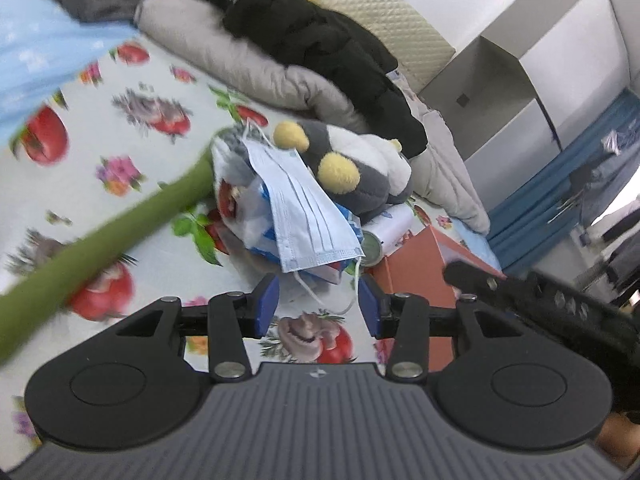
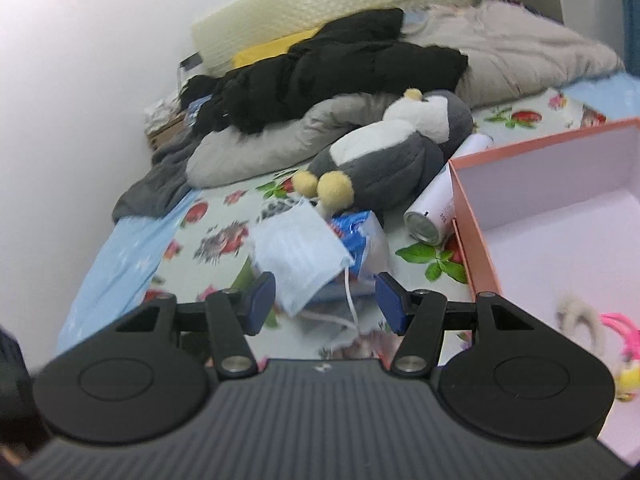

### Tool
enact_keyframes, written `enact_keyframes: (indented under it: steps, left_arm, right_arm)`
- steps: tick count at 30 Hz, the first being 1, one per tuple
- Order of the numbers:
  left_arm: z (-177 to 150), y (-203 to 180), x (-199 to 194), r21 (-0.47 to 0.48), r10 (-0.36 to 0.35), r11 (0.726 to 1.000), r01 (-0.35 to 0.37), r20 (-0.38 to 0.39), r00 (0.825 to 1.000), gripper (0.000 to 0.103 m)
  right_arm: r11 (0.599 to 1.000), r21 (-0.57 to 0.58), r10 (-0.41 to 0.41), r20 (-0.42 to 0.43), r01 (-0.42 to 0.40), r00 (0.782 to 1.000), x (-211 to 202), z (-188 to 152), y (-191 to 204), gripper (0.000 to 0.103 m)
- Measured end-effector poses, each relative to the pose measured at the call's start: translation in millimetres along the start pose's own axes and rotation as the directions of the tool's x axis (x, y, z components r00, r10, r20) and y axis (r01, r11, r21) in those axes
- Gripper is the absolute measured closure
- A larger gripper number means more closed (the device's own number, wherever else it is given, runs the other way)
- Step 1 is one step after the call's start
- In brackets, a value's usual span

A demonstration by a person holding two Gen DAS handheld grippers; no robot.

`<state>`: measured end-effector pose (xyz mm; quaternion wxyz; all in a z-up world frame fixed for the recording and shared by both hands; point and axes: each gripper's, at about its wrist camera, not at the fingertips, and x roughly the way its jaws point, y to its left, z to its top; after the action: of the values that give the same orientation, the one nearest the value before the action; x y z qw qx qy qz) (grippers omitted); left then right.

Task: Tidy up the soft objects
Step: 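Grasp the white face mask with the left tool while the right tool grasps the blue snack bag, then lift the blue snack bag with the right tool while the left tool pulls the mask free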

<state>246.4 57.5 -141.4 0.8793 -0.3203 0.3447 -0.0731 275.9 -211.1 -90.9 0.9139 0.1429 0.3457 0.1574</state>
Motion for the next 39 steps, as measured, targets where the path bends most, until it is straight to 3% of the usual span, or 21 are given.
enact_keyframes:
  steps: [6, 17, 21, 26, 28, 29, 30, 32, 39]
  left_arm:
    - [5, 15, 45, -0.096, -0.033, 0.995, 0.03, -0.034, 0.999, 0.044]
    - [11, 44, 90, -0.243, -0.108, 0.966, 0.093, -0.051, 0.993, 0.045]
    - [12, 46, 101, -0.25, -0.122, 0.962, 0.105, -0.054, 0.991, 0.046]
    - [12, 48, 115, -0.266, -0.119, 0.959, 0.096, -0.07, 0.99, 0.063]
    - [11, 49, 117, -0.273, -0.123, 0.957, 0.099, -0.075, 0.99, 0.08]
    - [11, 49, 117, -0.271, -0.121, 0.958, 0.098, -0.071, 0.99, 0.093]
    - [11, 48, 116, -0.259, -0.114, 0.961, 0.093, -0.066, 0.991, 0.096]
    - [11, 46, 111, -0.241, -0.123, 0.965, 0.107, -0.05, 0.991, 0.099]
    - [19, 32, 69, -0.188, -0.15, 0.971, 0.147, -0.001, 0.989, 0.103]
  right_arm:
    - [0.991, 0.132, -0.011, -0.021, 0.013, 1.0, 54, 20, -16, 0.044]
    - [0.964, 0.257, -0.048, -0.075, 0.066, 0.996, 126, 31, -40, 0.052]
    - [0.942, 0.324, -0.053, -0.104, 0.085, 0.993, 139, 30, -52, 0.054]
    - [0.916, 0.396, -0.014, -0.132, 0.065, 0.991, 154, 27, -61, 0.063]
    - [0.909, 0.412, 0.003, -0.15, 0.06, 0.989, 161, 25, -62, 0.069]
    - [0.907, 0.415, 0.006, -0.167, 0.064, 0.986, 164, 23, -62, 0.075]
    - [0.907, 0.415, 0.006, -0.179, 0.07, 0.984, 165, 23, -62, 0.077]
    - [0.911, 0.405, 0.005, -0.182, 0.07, 0.983, 164, 22, -59, 0.085]
    - [0.938, 0.344, -0.004, -0.137, 0.051, 0.991, 137, 28, -45, 0.088]
